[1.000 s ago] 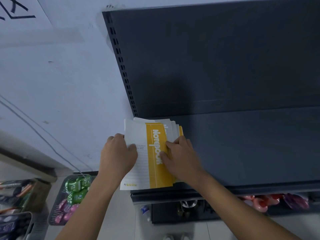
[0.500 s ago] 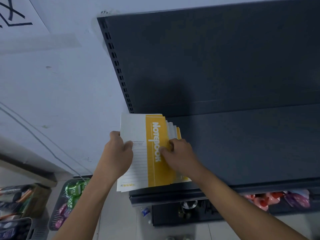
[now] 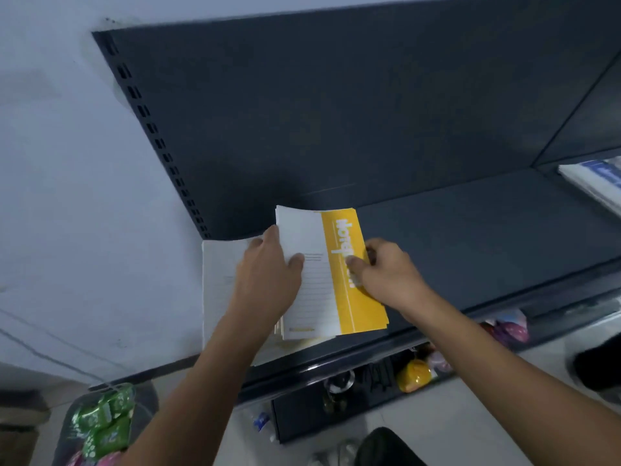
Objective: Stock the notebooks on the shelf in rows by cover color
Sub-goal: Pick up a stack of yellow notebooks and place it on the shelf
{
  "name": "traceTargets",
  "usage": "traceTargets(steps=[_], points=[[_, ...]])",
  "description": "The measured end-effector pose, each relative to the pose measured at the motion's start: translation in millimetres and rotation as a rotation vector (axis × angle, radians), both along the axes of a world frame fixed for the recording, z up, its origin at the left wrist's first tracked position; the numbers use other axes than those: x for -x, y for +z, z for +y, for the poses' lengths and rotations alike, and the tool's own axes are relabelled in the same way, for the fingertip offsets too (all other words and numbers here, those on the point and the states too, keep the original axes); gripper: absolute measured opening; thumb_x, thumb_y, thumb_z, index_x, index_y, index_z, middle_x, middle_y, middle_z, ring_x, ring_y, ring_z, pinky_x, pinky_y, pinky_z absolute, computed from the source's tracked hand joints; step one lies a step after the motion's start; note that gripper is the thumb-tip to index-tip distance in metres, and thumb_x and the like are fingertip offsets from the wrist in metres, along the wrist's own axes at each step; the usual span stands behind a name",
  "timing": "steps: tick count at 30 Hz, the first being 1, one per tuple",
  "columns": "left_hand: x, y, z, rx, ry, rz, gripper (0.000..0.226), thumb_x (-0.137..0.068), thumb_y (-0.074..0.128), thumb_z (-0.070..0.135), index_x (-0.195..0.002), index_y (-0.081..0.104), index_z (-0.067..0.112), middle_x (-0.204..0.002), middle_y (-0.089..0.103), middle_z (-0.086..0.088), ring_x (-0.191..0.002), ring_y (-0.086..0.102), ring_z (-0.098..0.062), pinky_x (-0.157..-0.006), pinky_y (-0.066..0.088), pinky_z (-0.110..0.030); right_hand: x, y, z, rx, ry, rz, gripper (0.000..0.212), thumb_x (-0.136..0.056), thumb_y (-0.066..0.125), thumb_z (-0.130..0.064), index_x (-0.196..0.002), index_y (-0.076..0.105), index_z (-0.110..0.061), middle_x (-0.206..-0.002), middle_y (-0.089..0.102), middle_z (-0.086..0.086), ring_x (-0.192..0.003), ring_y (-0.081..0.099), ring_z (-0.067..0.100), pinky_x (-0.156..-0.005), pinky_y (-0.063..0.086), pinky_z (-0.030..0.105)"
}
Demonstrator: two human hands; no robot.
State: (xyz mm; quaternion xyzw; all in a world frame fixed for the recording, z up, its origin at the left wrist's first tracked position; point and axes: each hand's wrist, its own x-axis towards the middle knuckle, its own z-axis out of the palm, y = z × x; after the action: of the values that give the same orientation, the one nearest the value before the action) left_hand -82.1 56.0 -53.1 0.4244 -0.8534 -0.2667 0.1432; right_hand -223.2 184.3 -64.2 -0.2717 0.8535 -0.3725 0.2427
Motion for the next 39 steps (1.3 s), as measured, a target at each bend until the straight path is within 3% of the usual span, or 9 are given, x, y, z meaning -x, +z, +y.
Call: traceTargets(steps=[3, 7, 11, 13, 18, 23, 29, 35, 39], points=[[28.0, 3.5, 12.6, 0.037, -0.06, 0.01, 0.048, -0.096, 0.059, 0.037, -0.136, 0.042, 0.016, -0.12, 0.062, -0.005, -0.104, 0.058, -0.024, -0.077, 0.039, -0.032, 20.1, 7.8, 20.8, 0.002, -0.077, 0.022, 0.015, -0.096, 0.063, -0.034, -0.098, 0.066, -0.019, -0.081, 0.073, -0.007, -0.081, 0.069, 0.015, -0.081, 0.057, 0.04], [64.9, 8.6, 27.5, 0.092, -0.128, 0.028, 0.048, -0.094, 0.062, 0.039, -0.131, 0.043, 0.015, -0.116, 0.063, -0.005, -0.103, 0.06, -0.027, -0.077, 0.044, -0.035, 47.2, 19.7, 46.4, 0.013, -0.146, 0.072, 0.014, -0.098, 0.063, -0.031, -0.102, 0.066, -0.018, -0.072, 0.067, -0.013, -0.074, 0.062, 0.004, -0.072, 0.049, 0.032], [102.3, 12.4, 56.1, 0.106, -0.193, 0.011, 0.049, -0.094, 0.062, 0.04, -0.13, 0.039, 0.016, -0.116, 0.063, -0.006, -0.101, 0.061, -0.028, -0.074, 0.038, -0.033, 76.1, 22.6, 80.1, 0.014, -0.184, 0.094, 0.017, -0.098, 0.062, -0.029, -0.114, 0.064, -0.021, -0.081, 0.068, -0.015, -0.084, 0.065, 0.007, -0.085, 0.053, 0.037], [126.1, 15.1, 73.3, 0.095, -0.226, 0.017, 0.05, -0.093, 0.063, 0.04, -0.13, 0.039, 0.016, -0.116, 0.063, -0.006, -0.101, 0.062, -0.03, -0.074, 0.041, -0.035, 96.1, 23.3, 100.5, 0.011, -0.21, 0.095, 0.022, -0.098, 0.061, -0.028, -0.118, 0.063, -0.021, -0.084, 0.068, -0.014, -0.085, 0.065, 0.009, -0.085, 0.053, 0.036], [195.9, 19.3, 132.4, 0.085, -0.314, 0.013, 0.046, -0.093, 0.062, 0.039, -0.126, 0.039, 0.017, -0.115, 0.063, -0.005, -0.097, 0.062, -0.026, -0.075, 0.051, -0.038, 154.3, 23.8, 164.1, -0.036, -0.259, 0.118, 0.037, -0.096, 0.06, -0.034, -0.131, 0.057, -0.021, -0.112, 0.069, 0.0, -0.104, 0.064, 0.024, -0.087, 0.053, 0.039], [273.4, 17.1, 208.4, 0.11, -0.392, -0.016, 0.042, -0.094, 0.06, 0.039, -0.122, 0.039, 0.017, -0.111, 0.061, -0.003, -0.088, 0.058, -0.02, -0.069, 0.045, -0.034, 220.8, 19.4, 244.3, -0.096, -0.312, 0.201, 0.035, -0.096, 0.057, -0.033, -0.128, 0.057, -0.018, -0.117, 0.067, 0.004, -0.106, 0.063, 0.028, -0.083, 0.052, 0.038], [353.5, 11.9, 295.8, 0.109, -0.466, -0.014, 0.039, -0.095, 0.06, 0.04, -0.12, 0.039, 0.017, -0.11, 0.062, -0.004, -0.091, 0.062, -0.023, -0.07, 0.05, -0.036, 293.3, 13.5, 335.2, -0.136, -0.357, 0.264, 0.031, -0.097, 0.056, -0.032, -0.124, 0.059, -0.017, -0.114, 0.068, 0.005, -0.106, 0.063, 0.028, -0.082, 0.052, 0.039], [413.2, 15.4, 356.3, 0.112, -0.503, -0.059, 0.039, -0.095, 0.057, 0.04, -0.12, 0.039, 0.017, -0.11, 0.061, -0.005, -0.087, 0.056, -0.021, -0.066, 0.045, -0.034, 345.2, 14.2, 398.1, -0.16, -0.404, 0.251, 0.024, -0.096, 0.056, -0.03, -0.116, 0.061, -0.018, -0.107, 0.068, 0.004, -0.096, 0.061, 0.025, -0.071, 0.042, 0.032], [458.4, 16.0, 381.4, 0.13, -0.545, -0.085, 0.039, -0.096, 0.056, 0.041, -0.12, 0.038, 0.016, -0.11, 0.06, -0.005, -0.09, 0.059, -0.022, -0.064, 0.046, -0.033, 383.0, 14.7, 425.1, -0.17, -0.446, 0.256, 0.027, -0.096, 0.056, -0.032, -0.118, 0.061, -0.018, -0.107, 0.068, 0.004, -0.092, 0.061, 0.027, -0.07, 0.045, 0.033]])
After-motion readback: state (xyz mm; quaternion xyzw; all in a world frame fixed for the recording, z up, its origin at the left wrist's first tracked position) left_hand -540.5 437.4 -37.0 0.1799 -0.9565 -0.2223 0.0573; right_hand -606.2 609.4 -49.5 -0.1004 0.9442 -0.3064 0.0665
